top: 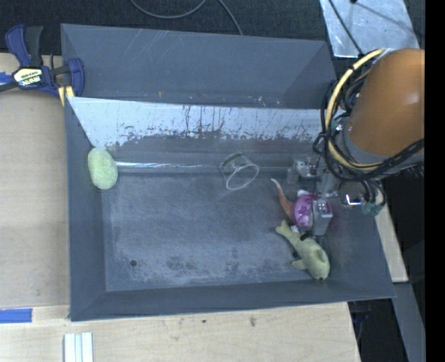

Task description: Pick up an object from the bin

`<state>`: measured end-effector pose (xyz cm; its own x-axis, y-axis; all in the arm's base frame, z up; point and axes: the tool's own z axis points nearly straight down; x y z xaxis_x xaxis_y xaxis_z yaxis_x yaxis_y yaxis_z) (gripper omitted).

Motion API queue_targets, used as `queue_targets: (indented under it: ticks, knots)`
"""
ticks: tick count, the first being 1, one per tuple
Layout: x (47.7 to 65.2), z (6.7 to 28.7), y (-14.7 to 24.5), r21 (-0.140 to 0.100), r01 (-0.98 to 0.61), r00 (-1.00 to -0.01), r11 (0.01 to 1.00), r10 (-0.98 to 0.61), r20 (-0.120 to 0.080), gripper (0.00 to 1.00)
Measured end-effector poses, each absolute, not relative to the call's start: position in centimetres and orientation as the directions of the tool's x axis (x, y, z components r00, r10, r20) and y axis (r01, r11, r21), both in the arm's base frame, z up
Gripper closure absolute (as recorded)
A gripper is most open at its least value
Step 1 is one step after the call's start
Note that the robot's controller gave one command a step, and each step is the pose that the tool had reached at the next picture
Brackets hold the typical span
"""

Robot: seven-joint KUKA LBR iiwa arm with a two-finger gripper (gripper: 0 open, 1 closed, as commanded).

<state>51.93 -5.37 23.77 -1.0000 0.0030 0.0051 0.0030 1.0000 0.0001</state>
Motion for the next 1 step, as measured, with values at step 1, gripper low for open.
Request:
queue_targets:
  ticks: [1]
  knots:
    - [52.07,24.24,-5.34,0.0,0.001,-1.0,1.0,0.001,-0.004,0.0]
